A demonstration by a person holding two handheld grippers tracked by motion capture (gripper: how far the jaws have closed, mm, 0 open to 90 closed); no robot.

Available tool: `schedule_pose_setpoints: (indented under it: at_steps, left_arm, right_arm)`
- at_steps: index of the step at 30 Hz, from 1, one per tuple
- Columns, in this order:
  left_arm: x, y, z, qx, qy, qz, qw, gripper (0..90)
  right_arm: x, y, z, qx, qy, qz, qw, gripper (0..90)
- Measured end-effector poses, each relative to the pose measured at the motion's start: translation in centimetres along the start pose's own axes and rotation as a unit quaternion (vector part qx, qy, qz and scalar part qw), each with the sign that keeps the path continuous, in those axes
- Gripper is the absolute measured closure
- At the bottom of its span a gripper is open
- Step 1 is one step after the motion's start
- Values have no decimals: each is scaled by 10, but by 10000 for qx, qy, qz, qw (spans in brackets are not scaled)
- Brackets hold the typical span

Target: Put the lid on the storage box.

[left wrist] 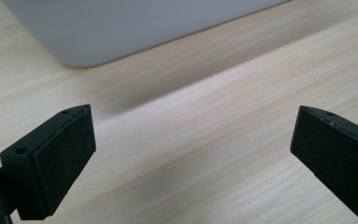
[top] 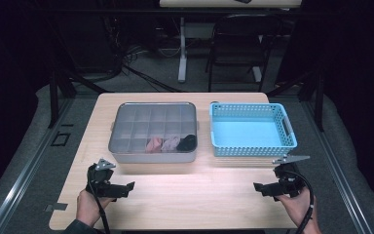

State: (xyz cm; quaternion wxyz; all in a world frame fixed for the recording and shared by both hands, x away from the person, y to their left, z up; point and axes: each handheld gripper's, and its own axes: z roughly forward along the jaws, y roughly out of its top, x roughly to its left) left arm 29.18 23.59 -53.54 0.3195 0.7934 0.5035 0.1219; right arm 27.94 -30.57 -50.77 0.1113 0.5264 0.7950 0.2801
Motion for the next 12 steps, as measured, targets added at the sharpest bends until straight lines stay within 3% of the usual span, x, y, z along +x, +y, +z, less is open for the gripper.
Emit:
schedule_pose_setpoints:
  at_steps: [5, 7, 10, 12]
  left_arm:
    - [0, -6, 6, -39, 0, -16, 10000, 1]
    - [0, -7, 10, 31, -86, 33, 10000, 1]
    - [0, -7, 12, 52, -32, 116, 9999, 0]
    - [2, -8, 12, -10, -63, 36, 10000, 0]
  right_arm:
    - [-4, -17, 1, 37, -58, 175, 9998, 7]
    - [-4, -19, 5, 166, -88, 149, 9997, 0]
    - [-4, -18, 7, 163, -126, 102, 9997, 0]
    - [-4, -18, 7, 134, -134, 94, 9998, 0]
